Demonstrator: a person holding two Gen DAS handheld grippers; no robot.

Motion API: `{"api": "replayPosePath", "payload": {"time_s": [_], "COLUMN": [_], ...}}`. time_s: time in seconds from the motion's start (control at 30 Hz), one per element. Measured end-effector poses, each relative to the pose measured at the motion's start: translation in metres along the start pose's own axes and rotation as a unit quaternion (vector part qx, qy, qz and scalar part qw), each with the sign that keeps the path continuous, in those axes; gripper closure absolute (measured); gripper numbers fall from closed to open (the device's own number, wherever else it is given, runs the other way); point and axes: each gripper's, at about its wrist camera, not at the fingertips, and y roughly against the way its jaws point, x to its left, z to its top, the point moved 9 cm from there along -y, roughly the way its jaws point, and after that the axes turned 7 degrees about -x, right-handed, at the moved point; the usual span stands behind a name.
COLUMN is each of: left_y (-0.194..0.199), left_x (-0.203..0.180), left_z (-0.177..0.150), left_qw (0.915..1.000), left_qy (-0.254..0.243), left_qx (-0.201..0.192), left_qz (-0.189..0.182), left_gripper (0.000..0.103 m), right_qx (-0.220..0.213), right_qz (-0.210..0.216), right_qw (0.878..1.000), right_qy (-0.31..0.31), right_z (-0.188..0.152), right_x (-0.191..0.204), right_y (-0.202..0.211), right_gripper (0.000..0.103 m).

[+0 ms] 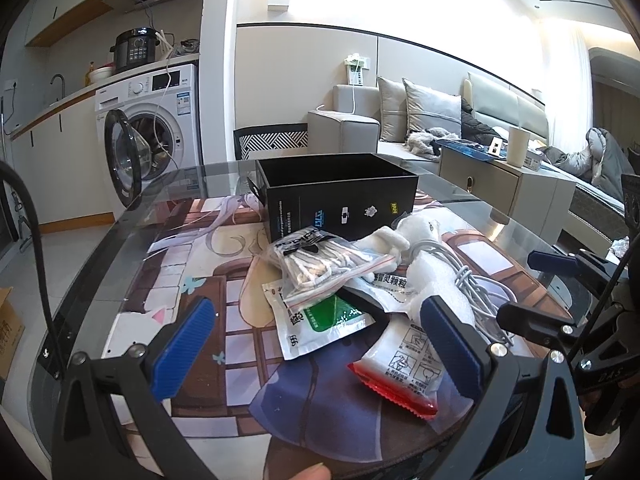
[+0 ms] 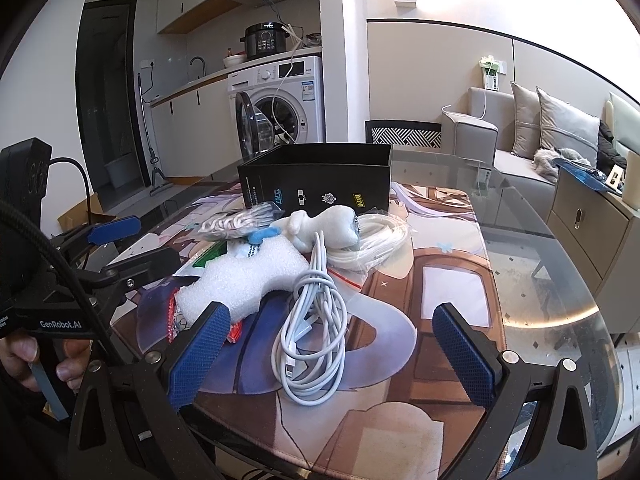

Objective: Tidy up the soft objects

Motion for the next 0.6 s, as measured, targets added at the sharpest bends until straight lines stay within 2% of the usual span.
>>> {"api": "replayPosePath", "payload": {"time_s": [0.6], "left_y": [-0.0036], "left_x": [-0.0001], "left_z": [0.0004], "left_qw": [1.0000], "left_qy": [0.004], "left_qx": [-0.003], "left_qz": [0.000], "left_gripper": [0.000], "right_qx": [-0.016], "right_qz": [0.008], "right_qw": [1.000], "right_qy": [-0.003], "right_z": [0.0041], "right_x": [-0.0001], "right_y": [0.0022], "right_gripper": [0.000]}}
